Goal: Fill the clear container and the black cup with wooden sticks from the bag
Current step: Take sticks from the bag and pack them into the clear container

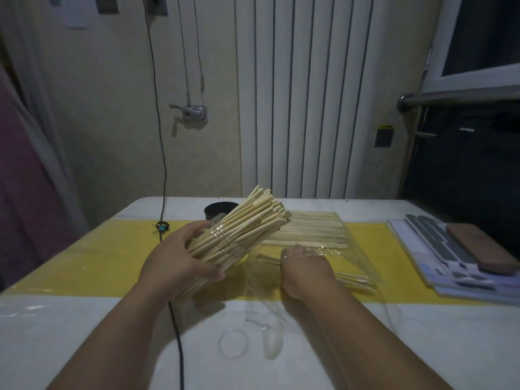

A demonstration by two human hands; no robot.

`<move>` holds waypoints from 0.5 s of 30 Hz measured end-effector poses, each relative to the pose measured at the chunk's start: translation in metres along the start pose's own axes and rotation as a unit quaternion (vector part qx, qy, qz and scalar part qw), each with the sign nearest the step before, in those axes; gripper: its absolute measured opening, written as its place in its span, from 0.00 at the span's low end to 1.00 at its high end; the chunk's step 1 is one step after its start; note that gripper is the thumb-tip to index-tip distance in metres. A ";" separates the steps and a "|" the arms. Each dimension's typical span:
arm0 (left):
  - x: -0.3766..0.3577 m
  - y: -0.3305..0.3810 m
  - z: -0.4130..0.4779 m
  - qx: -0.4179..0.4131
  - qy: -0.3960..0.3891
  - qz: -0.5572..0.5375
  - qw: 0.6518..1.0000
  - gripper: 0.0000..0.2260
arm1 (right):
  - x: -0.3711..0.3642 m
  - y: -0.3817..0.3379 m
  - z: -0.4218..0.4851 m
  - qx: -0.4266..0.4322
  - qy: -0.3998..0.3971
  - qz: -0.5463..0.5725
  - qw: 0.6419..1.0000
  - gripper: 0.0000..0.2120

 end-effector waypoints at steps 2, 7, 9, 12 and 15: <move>0.000 0.000 0.000 -0.001 0.000 0.001 1.000 0.37 | 0.002 0.001 -0.005 0.006 -0.015 0.013 1.000 0.20; -0.001 0.003 -0.001 -0.002 0.003 -0.008 1.000 0.35 | 0.018 0.005 -0.020 0.037 -0.012 0.043 0.998 0.09; -0.001 0.003 -0.002 -0.001 0.002 -0.014 1.000 0.34 | 0.027 0.006 -0.025 0.049 -0.011 0.050 0.998 0.02; 0.000 0.002 -0.002 0.003 0.008 -0.020 1.000 0.34 | 0.045 0.007 -0.030 0.045 0.002 0.059 0.997 0.08; 0.001 0.001 -0.002 0.004 0.014 -0.031 0.999 0.34 | 0.063 0.009 -0.036 0.037 0.030 0.060 0.997 0.12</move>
Point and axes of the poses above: each hand's wrist, its own z-axis towards the middle knuckle, its own x-axis out of the back of the hand, y = z × x, the point moved 10 cm from there along z, towards the middle knuckle, and after that the axes turned 9 degrees about -x, right-handed, at the moved point
